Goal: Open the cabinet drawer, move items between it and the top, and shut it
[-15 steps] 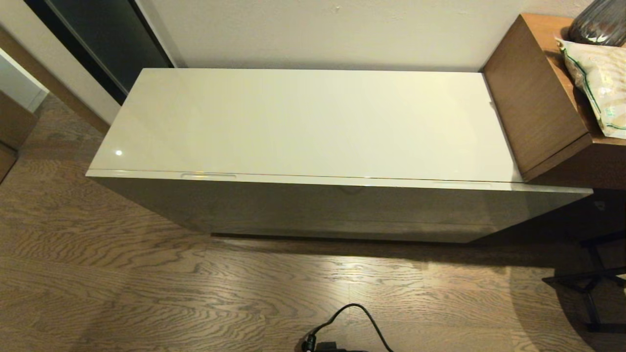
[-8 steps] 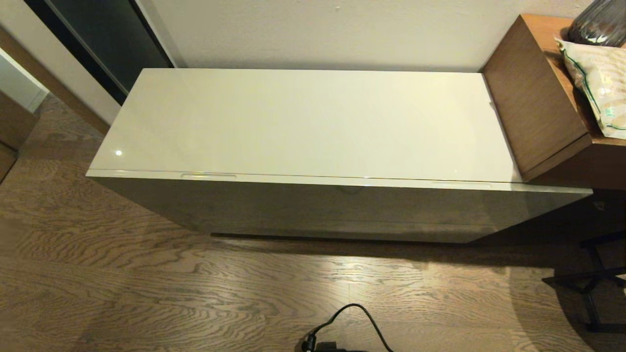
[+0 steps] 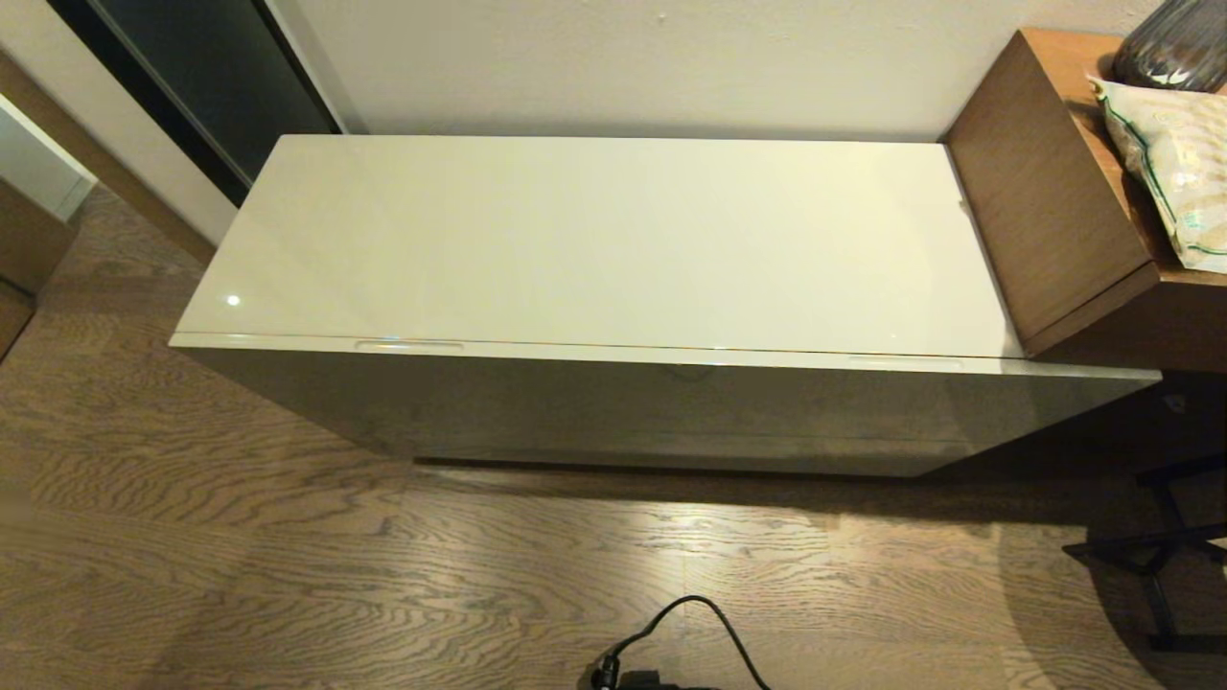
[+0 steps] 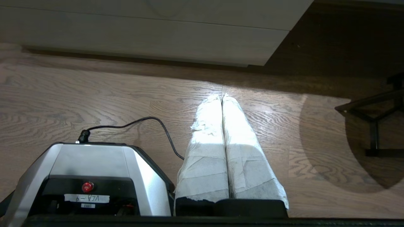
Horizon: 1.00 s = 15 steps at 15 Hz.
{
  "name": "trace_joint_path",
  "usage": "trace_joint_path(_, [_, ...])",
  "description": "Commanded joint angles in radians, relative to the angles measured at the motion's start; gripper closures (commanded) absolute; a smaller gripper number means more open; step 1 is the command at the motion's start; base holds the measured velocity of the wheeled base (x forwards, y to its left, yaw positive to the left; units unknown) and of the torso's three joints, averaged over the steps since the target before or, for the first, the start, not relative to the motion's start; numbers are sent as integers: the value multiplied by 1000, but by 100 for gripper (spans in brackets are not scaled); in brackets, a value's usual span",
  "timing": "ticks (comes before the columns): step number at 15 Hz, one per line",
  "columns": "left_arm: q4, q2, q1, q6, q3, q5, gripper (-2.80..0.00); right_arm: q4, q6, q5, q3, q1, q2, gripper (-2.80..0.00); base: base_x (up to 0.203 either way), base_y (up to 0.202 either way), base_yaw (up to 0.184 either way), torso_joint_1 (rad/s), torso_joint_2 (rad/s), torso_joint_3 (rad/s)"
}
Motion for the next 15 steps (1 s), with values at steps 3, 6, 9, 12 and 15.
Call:
trace_joint_path(3, [-547, -6, 0, 6, 356, -32, 0, 2, 1, -2, 0, 0, 0, 0, 0, 0, 0, 0, 0, 0])
trace_joint_path(6, [-590, -7, 0, -31, 399, -142, 0, 3, 2, -4, 0, 0, 0, 0, 0, 0, 0, 0, 0, 0])
trace_joint_path(9, [-553, -7, 0, -123, 395, -142, 0, 3, 2, -4, 0, 0, 0, 0, 0, 0, 0, 0, 0, 0])
trace_joint_path(12, [-554, -7, 0, -133, 395, -136, 0, 3, 2, -4, -1, 1, 0, 0, 0, 0, 0, 0, 0, 0])
trace_joint_path(15, [-554, -7, 1, -133, 395, -136, 0, 3, 2, -4, 0, 0, 0, 0, 0, 0, 0, 0, 0, 0])
